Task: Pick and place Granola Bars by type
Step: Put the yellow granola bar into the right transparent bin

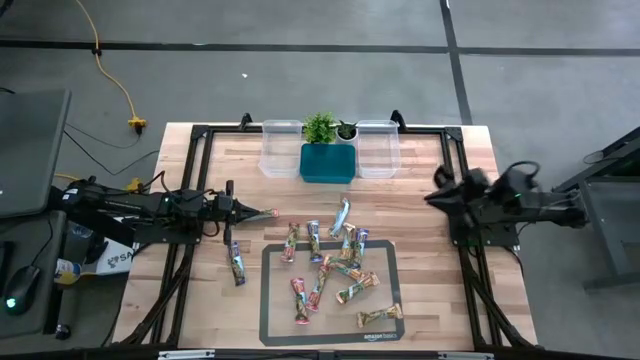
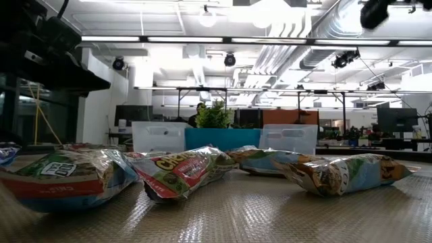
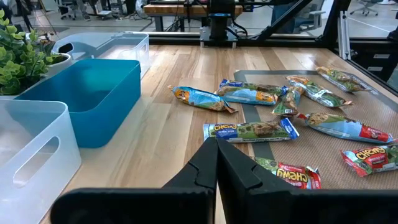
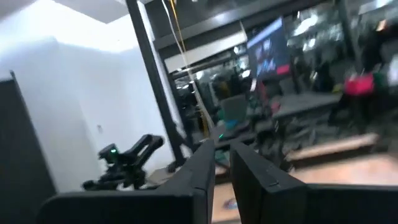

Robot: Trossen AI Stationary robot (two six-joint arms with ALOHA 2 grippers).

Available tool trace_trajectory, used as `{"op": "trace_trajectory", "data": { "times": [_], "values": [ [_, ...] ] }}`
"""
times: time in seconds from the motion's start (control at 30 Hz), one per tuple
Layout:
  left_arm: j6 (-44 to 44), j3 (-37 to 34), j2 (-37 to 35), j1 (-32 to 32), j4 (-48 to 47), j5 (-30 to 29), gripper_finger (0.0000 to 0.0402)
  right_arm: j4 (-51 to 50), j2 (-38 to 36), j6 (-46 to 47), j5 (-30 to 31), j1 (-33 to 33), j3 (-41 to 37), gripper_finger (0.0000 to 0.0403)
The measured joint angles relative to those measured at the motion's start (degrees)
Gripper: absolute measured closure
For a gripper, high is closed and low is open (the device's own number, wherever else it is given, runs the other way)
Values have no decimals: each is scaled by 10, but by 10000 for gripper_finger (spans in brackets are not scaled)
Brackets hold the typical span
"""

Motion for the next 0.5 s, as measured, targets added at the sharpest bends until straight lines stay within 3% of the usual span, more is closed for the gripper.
{"op": "trace_trajectory", "data": {
  "times": [0.3,0.5],
  "values": [
    [0,0,0,0,0,0,400,-293,154,-159,116,0,255,343],
    [0,0,0,0,0,0,400,-482,336,-141,199,0,403,334]
  ]
}}
